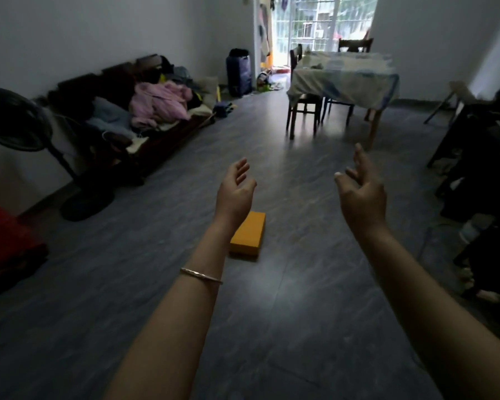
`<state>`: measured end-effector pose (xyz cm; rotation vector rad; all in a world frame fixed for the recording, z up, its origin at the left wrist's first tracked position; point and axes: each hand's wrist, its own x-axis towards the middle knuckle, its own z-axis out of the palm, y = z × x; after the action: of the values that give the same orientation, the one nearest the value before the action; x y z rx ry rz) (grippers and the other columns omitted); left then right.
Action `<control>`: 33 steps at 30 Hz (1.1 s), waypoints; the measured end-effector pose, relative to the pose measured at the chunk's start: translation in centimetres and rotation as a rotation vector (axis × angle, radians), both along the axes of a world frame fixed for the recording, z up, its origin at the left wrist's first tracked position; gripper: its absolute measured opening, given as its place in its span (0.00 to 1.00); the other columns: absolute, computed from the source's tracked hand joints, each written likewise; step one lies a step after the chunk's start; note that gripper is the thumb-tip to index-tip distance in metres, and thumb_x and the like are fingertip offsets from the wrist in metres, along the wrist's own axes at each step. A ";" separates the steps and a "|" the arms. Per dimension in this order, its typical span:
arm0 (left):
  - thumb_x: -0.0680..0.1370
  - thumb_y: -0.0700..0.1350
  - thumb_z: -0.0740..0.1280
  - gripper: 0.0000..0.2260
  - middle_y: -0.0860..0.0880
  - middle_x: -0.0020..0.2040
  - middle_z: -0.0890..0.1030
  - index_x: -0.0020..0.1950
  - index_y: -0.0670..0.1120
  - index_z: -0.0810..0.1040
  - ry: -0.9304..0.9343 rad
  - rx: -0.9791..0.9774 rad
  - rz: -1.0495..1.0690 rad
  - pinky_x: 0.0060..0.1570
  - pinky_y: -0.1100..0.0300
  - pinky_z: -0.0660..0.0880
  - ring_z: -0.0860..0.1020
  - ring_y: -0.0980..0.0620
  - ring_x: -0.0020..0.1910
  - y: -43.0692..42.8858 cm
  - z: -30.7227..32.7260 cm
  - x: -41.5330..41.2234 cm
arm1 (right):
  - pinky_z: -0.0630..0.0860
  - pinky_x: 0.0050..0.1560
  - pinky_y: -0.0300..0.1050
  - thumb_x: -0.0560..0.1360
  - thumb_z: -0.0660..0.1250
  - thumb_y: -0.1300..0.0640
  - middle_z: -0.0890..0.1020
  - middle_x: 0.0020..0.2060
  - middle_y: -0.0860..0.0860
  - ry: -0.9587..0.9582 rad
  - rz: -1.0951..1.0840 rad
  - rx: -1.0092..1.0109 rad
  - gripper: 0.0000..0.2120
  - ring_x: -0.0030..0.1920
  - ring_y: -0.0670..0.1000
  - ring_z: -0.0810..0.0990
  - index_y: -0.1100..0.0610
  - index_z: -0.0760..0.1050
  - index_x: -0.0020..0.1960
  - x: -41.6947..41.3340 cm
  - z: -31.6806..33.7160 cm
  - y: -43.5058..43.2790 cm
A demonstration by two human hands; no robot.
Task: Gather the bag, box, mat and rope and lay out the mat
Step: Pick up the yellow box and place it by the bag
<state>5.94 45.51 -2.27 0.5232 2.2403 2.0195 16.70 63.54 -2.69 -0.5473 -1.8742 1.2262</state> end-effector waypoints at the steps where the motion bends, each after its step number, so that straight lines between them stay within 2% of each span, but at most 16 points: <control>1: 0.78 0.36 0.59 0.21 0.43 0.70 0.70 0.72 0.43 0.64 -0.006 -0.007 0.009 0.66 0.51 0.69 0.69 0.48 0.68 -0.1 -0.4 -2.1 | 0.72 0.61 0.42 0.75 0.65 0.56 0.70 0.68 0.45 -0.004 0.022 0.004 0.29 0.62 0.44 0.74 0.48 0.62 0.74 -2.3 -0.4 0.1; 6: 0.79 0.38 0.59 0.21 0.45 0.70 0.70 0.72 0.45 0.64 -0.016 0.011 0.001 0.66 0.52 0.69 0.69 0.49 0.68 0.6 -2.3 -12.7 | 0.72 0.60 0.41 0.75 0.65 0.57 0.70 0.67 0.43 -0.018 0.048 0.025 0.29 0.63 0.45 0.74 0.48 0.61 0.74 -12.7 -2.0 0.5; 10: 0.79 0.38 0.59 0.21 0.46 0.70 0.69 0.72 0.45 0.64 -0.042 0.005 -0.027 0.66 0.51 0.69 0.68 0.49 0.69 1.4 -2.8 -21.1 | 0.71 0.59 0.41 0.75 0.66 0.58 0.70 0.61 0.40 -0.050 0.010 0.033 0.28 0.63 0.47 0.75 0.49 0.63 0.73 -20.6 -2.4 1.0; 16: 0.79 0.38 0.59 0.20 0.45 0.70 0.70 0.72 0.45 0.65 -0.076 -0.016 -0.040 0.63 0.56 0.69 0.68 0.50 0.68 2.9 -3.8 -31.4 | 0.70 0.54 0.38 0.76 0.65 0.57 0.71 0.68 0.48 -0.110 -0.016 0.032 0.28 0.65 0.46 0.73 0.48 0.61 0.74 -30.3 -3.2 2.1; 21: 0.79 0.37 0.59 0.20 0.44 0.69 0.70 0.71 0.43 0.65 -0.115 -0.030 0.003 0.66 0.51 0.69 0.69 0.49 0.68 5.5 -6.0 -38.1 | 0.70 0.57 0.39 0.75 0.65 0.56 0.72 0.67 0.48 -0.164 -0.009 0.051 0.28 0.64 0.46 0.74 0.48 0.62 0.74 -38.1 -5.2 4.6; 24: 0.79 0.37 0.59 0.20 0.44 0.69 0.71 0.71 0.43 0.65 -0.133 -0.045 0.038 0.65 0.52 0.70 0.69 0.49 0.68 7.2 -7.6 -41.1 | 0.72 0.59 0.44 0.75 0.65 0.56 0.72 0.67 0.48 -0.174 0.033 0.036 0.28 0.64 0.47 0.74 0.48 0.62 0.74 -42.2 -6.6 6.8; 27: 0.79 0.37 0.59 0.20 0.44 0.69 0.71 0.71 0.44 0.66 -0.149 -0.051 0.107 0.62 0.56 0.70 0.70 0.49 0.67 9.4 -9.1 -44.1 | 0.71 0.57 0.41 0.76 0.65 0.56 0.71 0.68 0.47 -0.191 0.089 0.032 0.28 0.64 0.47 0.74 0.48 0.61 0.74 -46.3 -7.9 9.4; 30: 0.79 0.38 0.59 0.20 0.46 0.69 0.71 0.71 0.44 0.65 -0.179 -0.046 0.198 0.65 0.54 0.69 0.69 0.50 0.68 12.1 -10.4 -47.0 | 0.71 0.57 0.40 0.76 0.64 0.56 0.70 0.69 0.47 -0.221 0.197 0.050 0.28 0.65 0.47 0.73 0.48 0.61 0.74 -50.6 -8.6 12.8; 33: 0.79 0.38 0.59 0.20 0.46 0.68 0.71 0.71 0.44 0.65 -0.221 -0.019 0.333 0.66 0.56 0.67 0.69 0.51 0.68 14.7 -11.6 -49.3 | 0.71 0.58 0.41 0.77 0.64 0.57 0.69 0.70 0.46 -0.261 0.334 0.056 0.27 0.65 0.47 0.72 0.48 0.61 0.74 -54.9 -8.9 16.4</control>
<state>-43.35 60.20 -13.87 -0.0816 2.3277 2.0721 -38.24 79.97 -11.63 -0.3872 -2.2827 1.3614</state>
